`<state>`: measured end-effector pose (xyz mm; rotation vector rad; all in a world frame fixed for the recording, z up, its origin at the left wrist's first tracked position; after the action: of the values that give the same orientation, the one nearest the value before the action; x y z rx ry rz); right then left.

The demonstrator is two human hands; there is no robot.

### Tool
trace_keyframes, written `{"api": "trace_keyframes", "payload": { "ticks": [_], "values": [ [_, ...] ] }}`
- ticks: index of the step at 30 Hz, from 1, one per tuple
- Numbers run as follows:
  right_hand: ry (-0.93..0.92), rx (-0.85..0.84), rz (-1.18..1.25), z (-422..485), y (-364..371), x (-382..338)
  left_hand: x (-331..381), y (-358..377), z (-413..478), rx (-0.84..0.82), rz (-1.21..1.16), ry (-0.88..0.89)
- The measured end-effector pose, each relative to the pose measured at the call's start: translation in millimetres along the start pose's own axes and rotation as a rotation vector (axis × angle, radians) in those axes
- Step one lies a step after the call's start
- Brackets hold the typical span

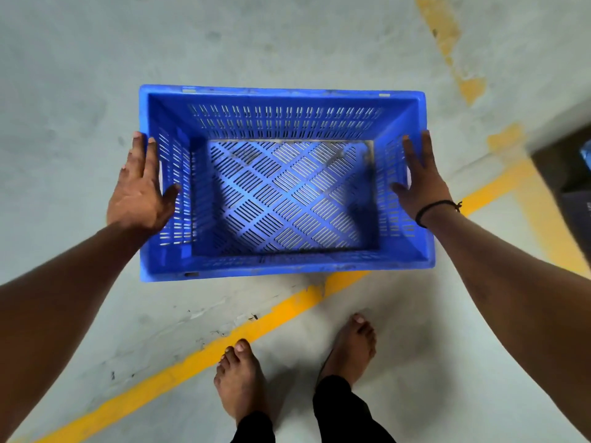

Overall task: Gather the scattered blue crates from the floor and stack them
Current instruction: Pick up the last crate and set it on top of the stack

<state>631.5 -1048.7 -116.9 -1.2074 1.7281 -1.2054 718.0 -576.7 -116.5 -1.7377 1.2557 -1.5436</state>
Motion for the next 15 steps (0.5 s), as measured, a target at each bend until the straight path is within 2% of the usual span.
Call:
{"api": "trace_keyframes", "payload": {
  "ticks": [4, 7, 11, 15],
  "values": [
    [0.135, 0.026, 0.129, -4, 1, 6, -4, 3, 0, 0.067, -0.173, -0.089],
    [0.214, -0.009, 0.121, -4, 0, 3, -2, 7, 2, 0.109, -0.244, -0.117],
    [0.234, -0.035, 0.123, -6, -4, 1, 0, 1, 5, 0.109, -0.256, -0.195],
    [0.234, -0.055, 0.147, -10, -14, -1, 8, -12, -1, 0.084, -0.214, -0.186]
  ]
}}
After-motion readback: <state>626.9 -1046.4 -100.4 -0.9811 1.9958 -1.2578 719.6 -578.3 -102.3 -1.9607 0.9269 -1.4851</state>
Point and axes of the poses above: each hand's wrist, its own z-axis towards the middle knuckle, its own y-axis out of the palm, x = y × z, the point moved 4 cm from there along z, towards the middle knuckle, and after that the axes turned 14 degrees about -z, right-handed, at the moved point
